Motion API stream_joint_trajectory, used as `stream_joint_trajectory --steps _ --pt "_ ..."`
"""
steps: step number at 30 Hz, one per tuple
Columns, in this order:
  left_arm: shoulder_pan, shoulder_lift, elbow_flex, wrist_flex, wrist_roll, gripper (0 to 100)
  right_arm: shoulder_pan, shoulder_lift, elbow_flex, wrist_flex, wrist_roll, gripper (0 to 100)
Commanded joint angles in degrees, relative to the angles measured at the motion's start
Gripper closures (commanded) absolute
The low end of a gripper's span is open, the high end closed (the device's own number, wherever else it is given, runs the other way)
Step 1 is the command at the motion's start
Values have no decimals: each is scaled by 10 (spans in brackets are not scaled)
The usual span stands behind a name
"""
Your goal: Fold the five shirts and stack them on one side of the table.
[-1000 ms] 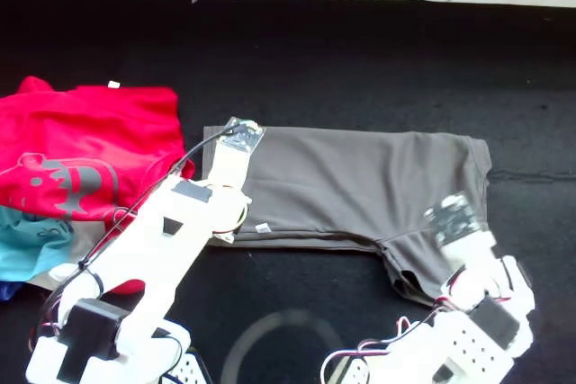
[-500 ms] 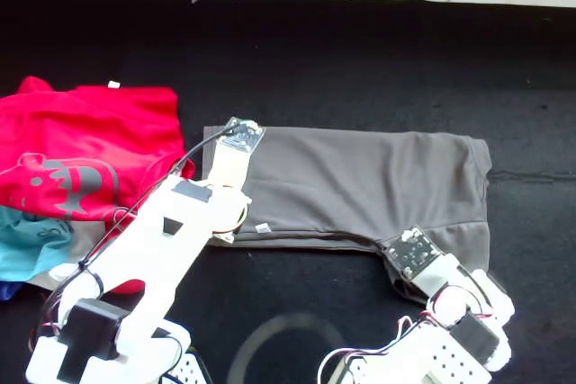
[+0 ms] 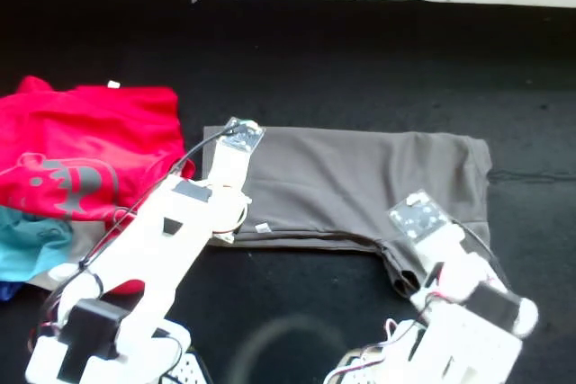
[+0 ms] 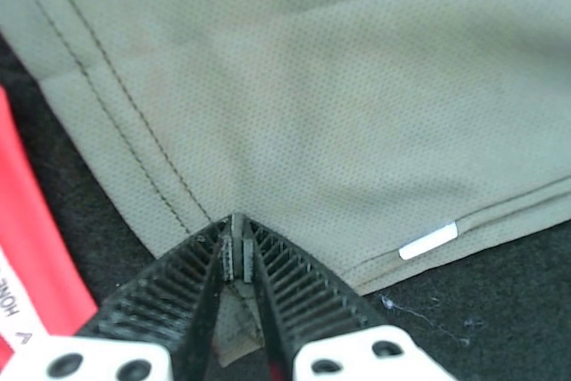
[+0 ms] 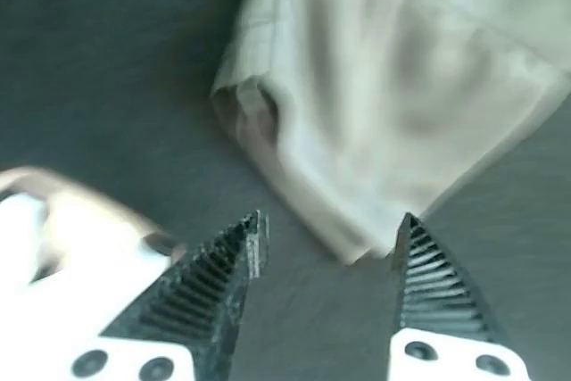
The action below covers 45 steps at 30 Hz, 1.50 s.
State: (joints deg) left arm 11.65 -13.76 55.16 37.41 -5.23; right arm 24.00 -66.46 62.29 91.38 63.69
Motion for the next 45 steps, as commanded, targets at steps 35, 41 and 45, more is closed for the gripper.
stream_joint_trajectory --steps 35,41,45 --pt "-7 0 0 -5 -2 992 83 142 81 -169 206 706" --pt "-7 0 0 -5 -2 992 83 146 99 -182 207 731" --pt "-7 0 0 -5 -2 992 84 146 138 -257 207 731"
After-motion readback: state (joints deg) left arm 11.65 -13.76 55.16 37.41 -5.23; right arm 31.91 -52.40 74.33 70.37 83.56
